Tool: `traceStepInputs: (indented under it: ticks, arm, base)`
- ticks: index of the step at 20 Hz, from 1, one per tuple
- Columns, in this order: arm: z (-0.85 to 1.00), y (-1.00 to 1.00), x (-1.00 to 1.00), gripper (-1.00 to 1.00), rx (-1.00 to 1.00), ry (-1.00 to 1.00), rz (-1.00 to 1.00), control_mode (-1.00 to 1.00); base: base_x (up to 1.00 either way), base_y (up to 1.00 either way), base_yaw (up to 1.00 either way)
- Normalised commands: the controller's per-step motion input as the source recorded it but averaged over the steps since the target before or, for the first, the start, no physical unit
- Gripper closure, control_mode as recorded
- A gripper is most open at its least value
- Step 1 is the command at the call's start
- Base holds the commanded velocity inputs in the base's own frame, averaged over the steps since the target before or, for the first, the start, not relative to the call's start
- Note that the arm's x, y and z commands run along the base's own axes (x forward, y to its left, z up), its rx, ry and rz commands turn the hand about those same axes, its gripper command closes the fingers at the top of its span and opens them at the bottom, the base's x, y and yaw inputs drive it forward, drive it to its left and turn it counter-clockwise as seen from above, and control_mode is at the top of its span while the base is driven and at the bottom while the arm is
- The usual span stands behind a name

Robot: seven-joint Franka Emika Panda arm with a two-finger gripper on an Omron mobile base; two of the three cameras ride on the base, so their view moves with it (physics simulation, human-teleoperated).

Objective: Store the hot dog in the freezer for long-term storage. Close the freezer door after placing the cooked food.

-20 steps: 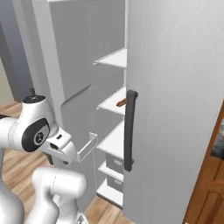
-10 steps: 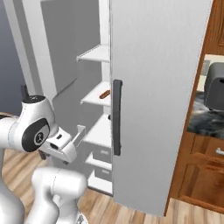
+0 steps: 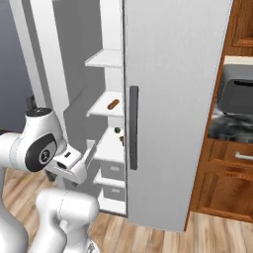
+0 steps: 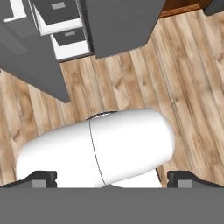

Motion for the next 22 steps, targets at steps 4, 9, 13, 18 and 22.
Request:
traceStepInputs:
  ticks: [4, 9, 13, 18, 22]
  arm:
    - [0.00, 0.00, 0.00, -1.00, 0.00, 0.00, 0.00, 1.00]
    - [0.00, 0.00, 0.00, -1.00, 0.00, 0.00, 0.00, 1.00]
    - [0.00, 0.00, 0.00, -1.00, 0.00, 0.00, 0.00, 1.00]
    - [0.00, 0.00, 0.00, -1.00, 0.00, 0.00, 0.00, 1.00]
    - [0.00, 0.07, 0.00, -1.00, 0.00, -0.02, -0.03, -1.00]
  base:
    - [-0.13, 0.64, -0.12]
    - [-0.11, 0.38, -0.04]
    - [-0.21, 0.23, 0.00]
    - [-0.05, 0.02, 0.00]
    - [0.00, 0.04, 0.00]
